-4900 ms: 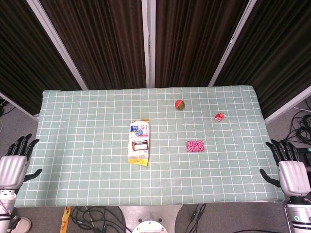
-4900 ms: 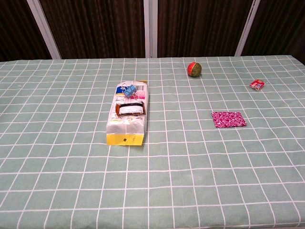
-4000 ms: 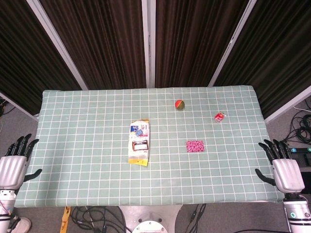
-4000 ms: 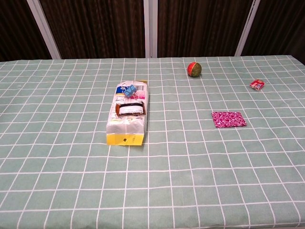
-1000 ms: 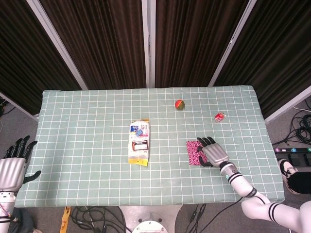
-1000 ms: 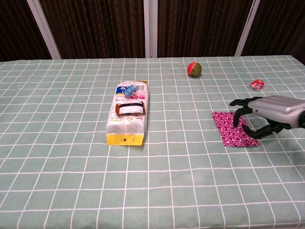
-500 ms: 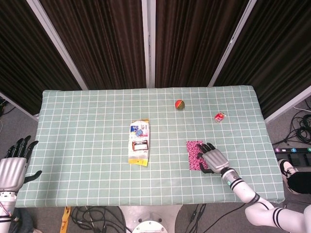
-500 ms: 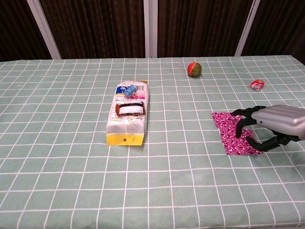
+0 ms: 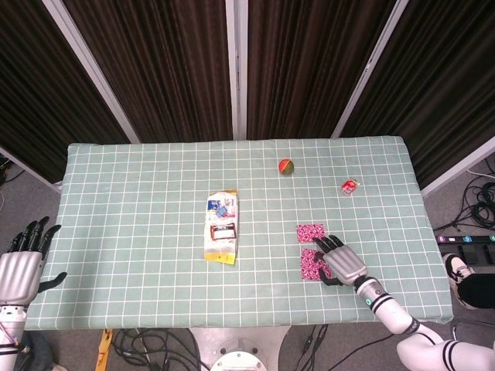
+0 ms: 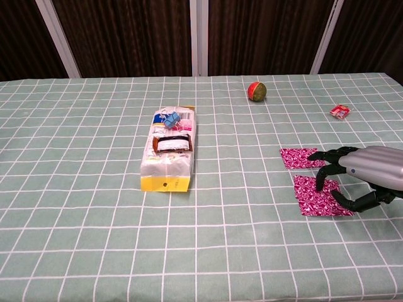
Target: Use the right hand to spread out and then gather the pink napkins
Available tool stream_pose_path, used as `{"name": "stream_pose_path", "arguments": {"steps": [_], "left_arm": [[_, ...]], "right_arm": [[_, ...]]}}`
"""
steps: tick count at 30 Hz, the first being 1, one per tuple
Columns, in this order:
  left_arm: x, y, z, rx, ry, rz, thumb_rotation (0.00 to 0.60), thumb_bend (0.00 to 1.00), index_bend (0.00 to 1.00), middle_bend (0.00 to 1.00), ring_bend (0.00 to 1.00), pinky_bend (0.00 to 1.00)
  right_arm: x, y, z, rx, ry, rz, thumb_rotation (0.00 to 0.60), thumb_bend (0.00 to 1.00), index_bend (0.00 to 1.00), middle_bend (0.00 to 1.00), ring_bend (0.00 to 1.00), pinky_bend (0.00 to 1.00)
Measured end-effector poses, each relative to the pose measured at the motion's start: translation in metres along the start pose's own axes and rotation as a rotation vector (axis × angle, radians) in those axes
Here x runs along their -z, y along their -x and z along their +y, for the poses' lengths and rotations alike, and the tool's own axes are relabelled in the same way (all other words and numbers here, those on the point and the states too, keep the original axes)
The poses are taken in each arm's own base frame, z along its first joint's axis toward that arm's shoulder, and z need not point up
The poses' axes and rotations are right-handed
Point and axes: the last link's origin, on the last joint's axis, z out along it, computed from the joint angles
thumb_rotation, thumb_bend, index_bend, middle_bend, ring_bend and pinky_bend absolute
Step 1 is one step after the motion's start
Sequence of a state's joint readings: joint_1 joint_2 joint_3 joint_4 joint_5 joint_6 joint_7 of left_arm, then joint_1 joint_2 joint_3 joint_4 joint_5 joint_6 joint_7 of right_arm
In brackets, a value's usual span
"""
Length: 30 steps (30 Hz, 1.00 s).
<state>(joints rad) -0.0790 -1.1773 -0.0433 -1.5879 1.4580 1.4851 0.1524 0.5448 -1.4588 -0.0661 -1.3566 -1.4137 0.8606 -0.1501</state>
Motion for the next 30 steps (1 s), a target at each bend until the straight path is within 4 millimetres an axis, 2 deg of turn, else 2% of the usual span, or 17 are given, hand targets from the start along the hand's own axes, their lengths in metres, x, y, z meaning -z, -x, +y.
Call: {"name": "stream_pose_path", "arguments": {"steps": [11,30], "left_arm": [[0.002,0.001,-0.001,0.004,0.0,0.0,0.6,0.01,0.19,0.14,0.07,0.18],[0.006,0.001,-0.001,0.009,0.001,0.008,0.6,0.02,0.19,0.14,0.07,0.18]], "right_arm": [[0.007,0.006,0.001,0.005,-0.001,-0.013,0.31,0.55,0.33,0.01,0.0,0.0],[0.029,0.017,-0.014,0.052,-0.068,-0.032,0.306,0.55,0.33,0.01,0.0,0.0]]}}
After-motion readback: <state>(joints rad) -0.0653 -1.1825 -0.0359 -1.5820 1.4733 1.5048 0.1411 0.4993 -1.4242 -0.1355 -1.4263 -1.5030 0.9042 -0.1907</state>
